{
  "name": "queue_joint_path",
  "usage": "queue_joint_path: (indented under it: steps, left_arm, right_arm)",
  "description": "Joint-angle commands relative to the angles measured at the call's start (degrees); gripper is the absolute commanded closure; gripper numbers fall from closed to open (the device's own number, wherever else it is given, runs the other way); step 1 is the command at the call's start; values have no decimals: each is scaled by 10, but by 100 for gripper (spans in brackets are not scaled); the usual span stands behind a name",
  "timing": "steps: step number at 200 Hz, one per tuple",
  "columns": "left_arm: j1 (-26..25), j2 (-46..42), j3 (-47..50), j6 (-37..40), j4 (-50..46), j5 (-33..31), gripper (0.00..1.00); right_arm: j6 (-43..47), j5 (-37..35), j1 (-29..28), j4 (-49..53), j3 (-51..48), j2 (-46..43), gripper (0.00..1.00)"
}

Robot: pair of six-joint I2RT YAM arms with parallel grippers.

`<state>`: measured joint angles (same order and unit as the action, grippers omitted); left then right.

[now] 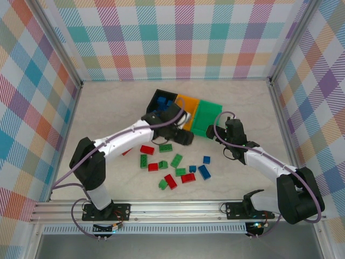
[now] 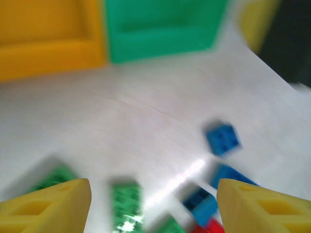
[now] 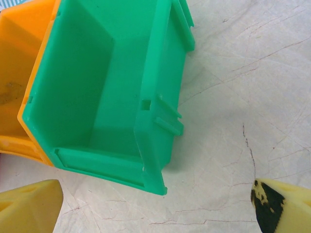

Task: Sort the legos into containers by color
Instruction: Pick up the lego from the middle-left of the table.

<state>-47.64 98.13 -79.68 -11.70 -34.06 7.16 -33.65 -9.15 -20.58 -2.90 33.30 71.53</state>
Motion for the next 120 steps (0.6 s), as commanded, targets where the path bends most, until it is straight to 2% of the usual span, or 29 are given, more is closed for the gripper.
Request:
queue_joint_path:
  steps: [1,35,57,82,120]
  left_arm:
    - [-40,0,52,41,23,93,32]
    - [-97,50,54,83,-3,86,33]
    - [-111,88,32,92,-17,98,34]
    - [-122,106,24,95,-23,73,34]
    - [-128,110,25,88,-27,1,33]
  right_arm:
    - [5,-2,-2,-1,6,1,1]
    - [6,-2,-2,-4,6,3,1]
    - [7,-3,-2,-3,5,6,1]
    - [9,-5,-2,-2,8,7,1]
    - [6,-2,-2,-4,6,8,1]
